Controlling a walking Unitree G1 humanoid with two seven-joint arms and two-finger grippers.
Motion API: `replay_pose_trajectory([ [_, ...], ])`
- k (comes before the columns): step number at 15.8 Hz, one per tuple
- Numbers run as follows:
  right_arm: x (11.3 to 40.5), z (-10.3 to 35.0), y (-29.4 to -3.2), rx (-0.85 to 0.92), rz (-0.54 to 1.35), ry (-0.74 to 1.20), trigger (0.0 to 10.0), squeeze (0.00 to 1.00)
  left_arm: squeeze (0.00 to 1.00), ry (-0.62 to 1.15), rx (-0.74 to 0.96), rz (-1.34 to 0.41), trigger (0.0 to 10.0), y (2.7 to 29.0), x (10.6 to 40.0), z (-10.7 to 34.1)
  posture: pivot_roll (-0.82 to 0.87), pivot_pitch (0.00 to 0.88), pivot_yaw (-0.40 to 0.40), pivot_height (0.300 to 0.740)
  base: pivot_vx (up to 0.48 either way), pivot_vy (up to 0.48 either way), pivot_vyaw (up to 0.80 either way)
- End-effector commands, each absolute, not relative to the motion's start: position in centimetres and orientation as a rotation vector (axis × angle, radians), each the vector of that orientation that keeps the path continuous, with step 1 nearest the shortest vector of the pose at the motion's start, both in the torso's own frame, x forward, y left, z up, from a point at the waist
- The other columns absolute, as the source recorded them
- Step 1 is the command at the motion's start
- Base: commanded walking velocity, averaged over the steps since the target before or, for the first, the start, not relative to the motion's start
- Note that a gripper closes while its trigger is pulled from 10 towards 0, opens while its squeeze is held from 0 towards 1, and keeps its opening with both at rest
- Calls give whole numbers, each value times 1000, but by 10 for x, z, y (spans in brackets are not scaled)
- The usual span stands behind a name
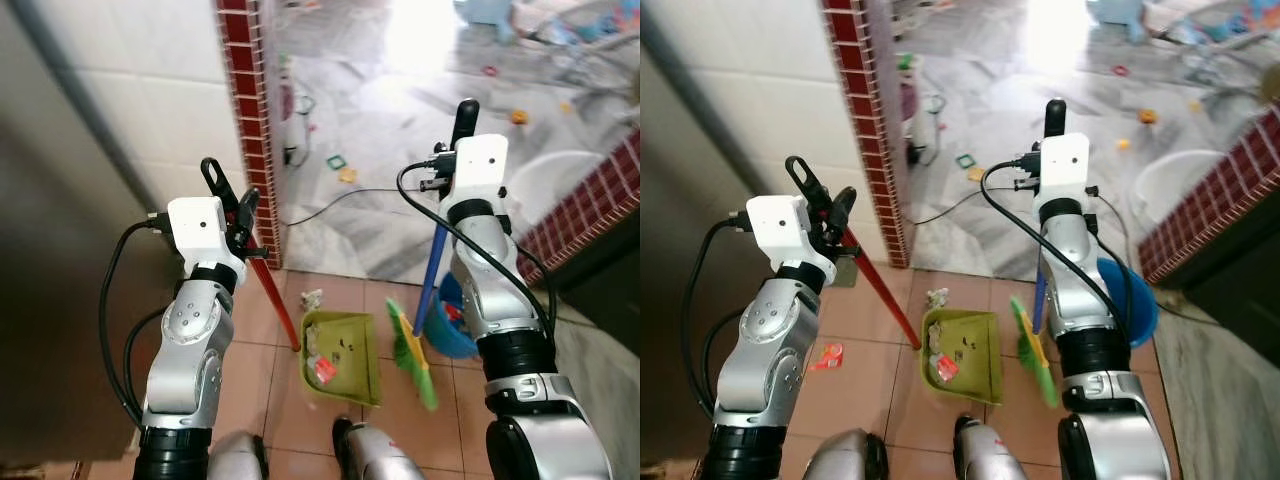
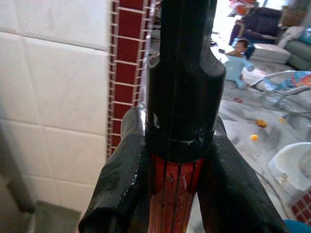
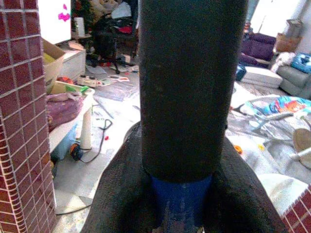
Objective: Sweep floor
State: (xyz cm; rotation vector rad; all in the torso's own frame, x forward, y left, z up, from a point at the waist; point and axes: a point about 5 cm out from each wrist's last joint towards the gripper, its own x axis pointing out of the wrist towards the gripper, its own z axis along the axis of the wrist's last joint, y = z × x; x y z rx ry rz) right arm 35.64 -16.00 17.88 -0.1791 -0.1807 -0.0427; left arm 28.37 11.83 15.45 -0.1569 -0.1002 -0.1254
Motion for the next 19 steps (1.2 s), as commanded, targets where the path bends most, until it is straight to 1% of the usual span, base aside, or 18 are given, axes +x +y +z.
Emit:
replay_pose_trajectory([
  [1,358,183,-158,-175,-41,-196,10000,0,0,-139,-183,-148,10000,116,281,164,-28,109,-5,740,0,0,0],
  [4,359,179,-160,-174,-50,-173,10000,0,0,-134,-184,-146,10000,117,282,164,-27,107,-6,740,0,0,0],
  [19,359,171,-165,-158,-75,-134,10000,0,0,-117,-199,-146,10000,115,284,164,-33,113,-6,740,-277,0,0],
])
